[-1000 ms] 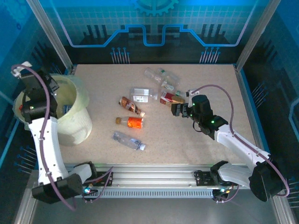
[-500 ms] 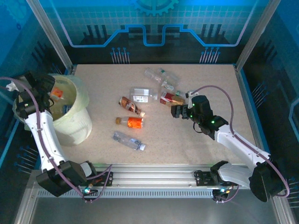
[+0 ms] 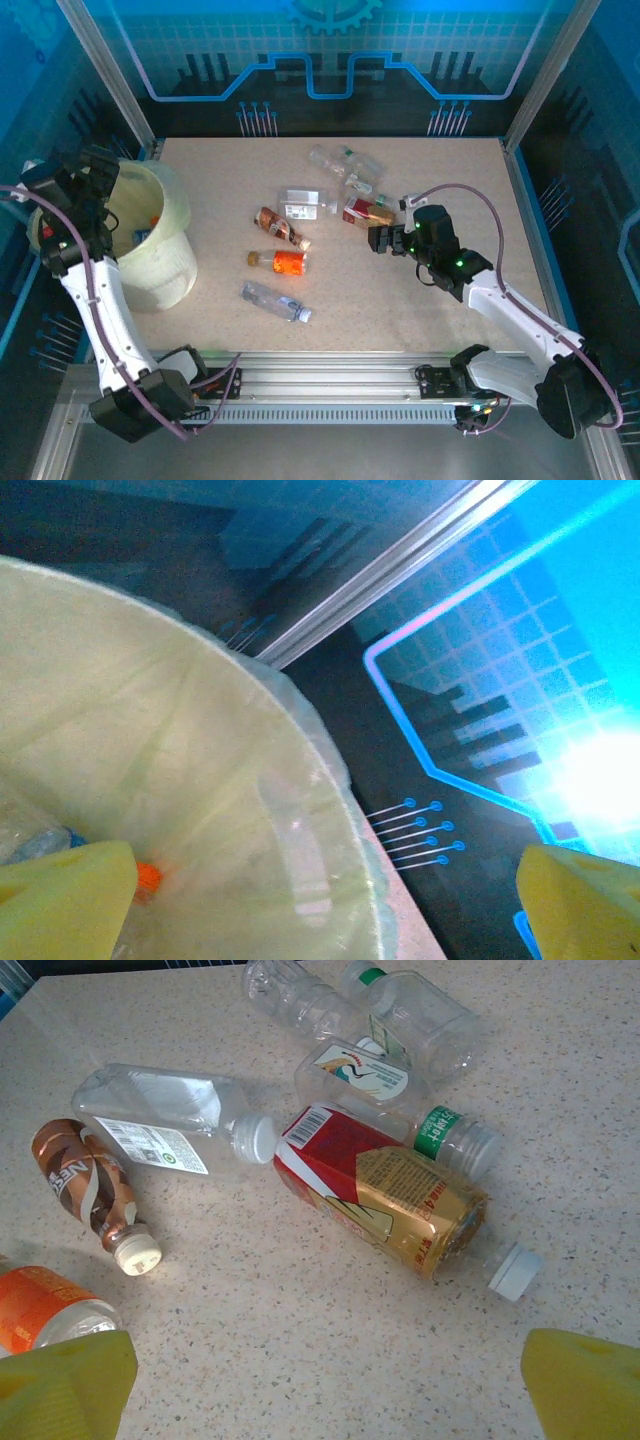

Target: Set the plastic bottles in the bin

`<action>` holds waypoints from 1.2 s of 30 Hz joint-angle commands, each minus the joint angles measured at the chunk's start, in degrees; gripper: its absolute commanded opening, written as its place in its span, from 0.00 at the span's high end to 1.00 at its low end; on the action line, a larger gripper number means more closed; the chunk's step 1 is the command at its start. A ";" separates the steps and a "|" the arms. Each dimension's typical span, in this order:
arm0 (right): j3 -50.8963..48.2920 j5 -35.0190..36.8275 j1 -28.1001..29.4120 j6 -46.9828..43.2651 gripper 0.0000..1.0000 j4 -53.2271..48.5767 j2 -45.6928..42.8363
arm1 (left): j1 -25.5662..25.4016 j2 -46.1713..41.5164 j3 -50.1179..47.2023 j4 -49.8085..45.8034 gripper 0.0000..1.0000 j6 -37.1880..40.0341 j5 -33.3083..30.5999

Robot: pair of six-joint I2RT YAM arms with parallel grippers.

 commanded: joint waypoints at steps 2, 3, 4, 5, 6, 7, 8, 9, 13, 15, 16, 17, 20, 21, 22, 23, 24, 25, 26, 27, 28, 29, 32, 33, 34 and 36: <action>1.24 -1.04 -1.57 -3.44 0.00 0.24 1.83 | -0.11 -1.83 2.12 -3.00 0.01 5.71 5.62; 1.56 -1.43 -1.98 -4.20 0.00 0.39 2.44 | -0.33 -1.66 3.52 -5.49 0.01 6.35 6.48; 1.92 -2.11 -2.49 -5.03 0.00 0.50 3.02 | -0.52 -1.58 4.34 -7.00 0.01 6.89 7.73; 2.35 -3.22 -3.09 -6.21 0.00 0.51 3.92 | -1.12 -1.65 5.03 -8.05 0.01 7.55 8.70; 2.95 -4.33 -3.91 -7.59 0.00 0.33 4.82 | -2.18 -2.00 5.56 -9.08 0.01 8.09 8.45; 3.63 -5.14 -4.41 -8.90 0.00 -0.28 5.63 | -3.49 -2.56 5.76 -9.42 0.01 8.68 8.23; 4.79 -5.81 -5.10 -10.60 0.00 -1.20 6.80 | -5.05 -3.23 5.80 -9.61 0.01 9.44 7.96; 5.91 -6.50 -5.82 -12.30 0.00 -2.20 7.91 | -6.88 -3.86 5.94 -9.89 0.01 10.02 7.20; 9.96 -10.23 -8.54 -19.91 0.00 -5.42 12.00 | -12.58 -5.46 5.73 -10.66 0.01 11.25 6.21; 10.60 -12.04 -9.62 -24.38 0.00 -5.20 13.40 | -15.28 -5.56 5.55 -11.04 0.01 11.26 6.58; 11.09 -13.17 -10.09 -26.60 0.00 -5.27 14.21 | -16.50 -5.56 5.54 -11.31 0.01 11.26 6.44; 11.91 -13.71 -10.57 -29.16 0.00 -5.79 15.36 | -17.93 -5.50 5.55 -11.49 0.01 11.18 6.40; 16.60 -13.48 -11.96 -35.70 0.00 -11.35 20.30 | -22.07 -5.56 5.15 -11.15 0.01 10.57 5.81; 18.26 -13.52 -12.41 -37.53 0.00 -13.61 22.23 | -23.49 -5.64 5.02 -10.95 0.01 10.36 5.38; 19.40 -13.43 -12.56 -39.21 0.00 -15.21 23.83 | -24.62 -5.80 4.77 -10.62 0.01 10.06 4.98; 20.31 -13.50 -12.83 -41.04 0.00 -16.26 25.31 | -25.79 -5.90 4.40 -10.11 0.01 9.75 4.75; 21.12 -13.92 -13.05 -42.78 0.00 -17.25 26.88 | -26.76 -5.99 4.05 -9.61 0.01 9.29 4.49; 21.87 -14.41 -13.25 -44.07 0.00 -18.41 28.09 | -27.42 -6.00 3.73 -9.13 0.01 9.08 4.31; 22.88 -15.41 -13.49 -45.69 0.00 -19.73 29.64 | -28.24 -5.95 3.42 -8.77 0.01 8.78 4.24; 24.08 -16.45 -13.65 -47.20 0.00 -21.43 31.25 | -28.95 -5.82 3.27 -8.44 0.01 8.80 4.00; 25.07 -16.54 -13.71 -48.20 0.00 -22.53 32.64 | -29.52 -5.67 3.27 -8.36 0.01 8.76 3.85; 26.20 -16.07 -13.78 -48.80 0.00 -23.45 34.37 | -30.33 -5.44 3.22 -8.07 0.01 9.05 3.85; 29.73 -14.43 -13.91 -49.98 0.00 -25.40 39.14 | -32.82 -5.11 2.52 -6.40 0.01 9.86 4.03; 30.91 -14.49 -13.89 -50.55 0.00 -26.19 40.50 | -33.96 -5.05 2.35 -5.96 0.01 10.18 3.53; 31.84 -14.42 -13.88 -50.88 0.01 -26.55 41.71 | -34.93 -4.82 2.39 -5.82 0.01 10.61 3.15; 33.71 -14.55 -13.89 -51.36 0.02 -27.32 44.24 | -37.05 -4.17 2.64 -5.66 0.01 11.46 2.40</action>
